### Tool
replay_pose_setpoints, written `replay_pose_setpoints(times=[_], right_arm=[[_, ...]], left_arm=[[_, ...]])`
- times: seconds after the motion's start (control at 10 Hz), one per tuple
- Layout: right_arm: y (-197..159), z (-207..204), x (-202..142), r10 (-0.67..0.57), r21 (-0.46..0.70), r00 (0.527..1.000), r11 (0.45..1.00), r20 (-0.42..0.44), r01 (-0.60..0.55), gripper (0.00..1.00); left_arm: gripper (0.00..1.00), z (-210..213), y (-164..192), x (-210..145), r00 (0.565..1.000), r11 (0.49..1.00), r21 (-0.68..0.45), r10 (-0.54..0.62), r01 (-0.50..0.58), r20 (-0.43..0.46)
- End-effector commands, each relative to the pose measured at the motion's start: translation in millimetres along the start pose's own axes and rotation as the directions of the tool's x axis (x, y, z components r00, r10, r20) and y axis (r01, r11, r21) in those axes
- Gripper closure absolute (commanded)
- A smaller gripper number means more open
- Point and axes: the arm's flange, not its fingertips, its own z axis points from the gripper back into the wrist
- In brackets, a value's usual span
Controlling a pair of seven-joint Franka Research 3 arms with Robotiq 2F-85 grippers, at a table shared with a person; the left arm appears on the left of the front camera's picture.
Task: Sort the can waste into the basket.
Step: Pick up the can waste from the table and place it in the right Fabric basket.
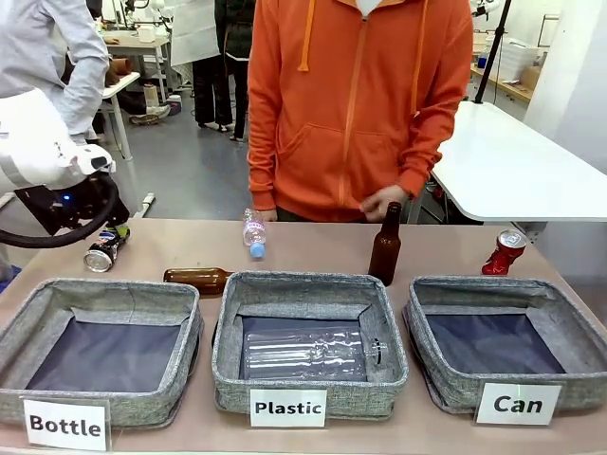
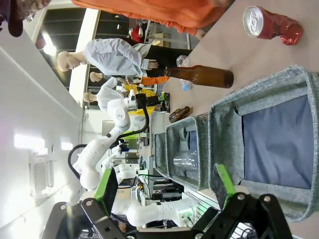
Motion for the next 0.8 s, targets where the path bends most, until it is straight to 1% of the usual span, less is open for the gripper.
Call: replay_pose_setpoints(times=[0.0,0.2,0.5,0.6,0.7], right_arm=[[0.9,-0.1,1.2,0.021,0.021,1.0,1.0,0.01,-0.021,0.0],[0.9,-0.1,1.2,0.021,0.021,1.0,1.0,0.01,-0.021,0.0],[0.9,-0.1,1.2,0.021,0.021,1.0,1.0,0.01,-0.021,0.0],[0.9,-0.1,1.2,0.021,0.021,1.0,1.0,0.01,-0.021,0.0],[0.9,-0.1,1.2,0.021,0.021,1.0,1.0,0.01,-0.021,0.0]], left_arm=[[0.0,-2.9,-5.0,16.8,0.997,1.0,0.01,-0.004,0.005,-0.083],[0.0,-10.5,-7.2,17.8,0.996,1.0,0.013,-0.001,0.002,-0.093],[0.0,-11.2,-6.3,19.5,0.995,1.0,0.006,0.006,-0.005,-0.101],[0.0,-13.0,-6.9,20.4,0.995,1.0,0.027,0.01,-0.007,-0.104],[0.59,-13.9,-7.8,19.8,0.994,0.999,0.037,0.012,-0.009,-0.107]])
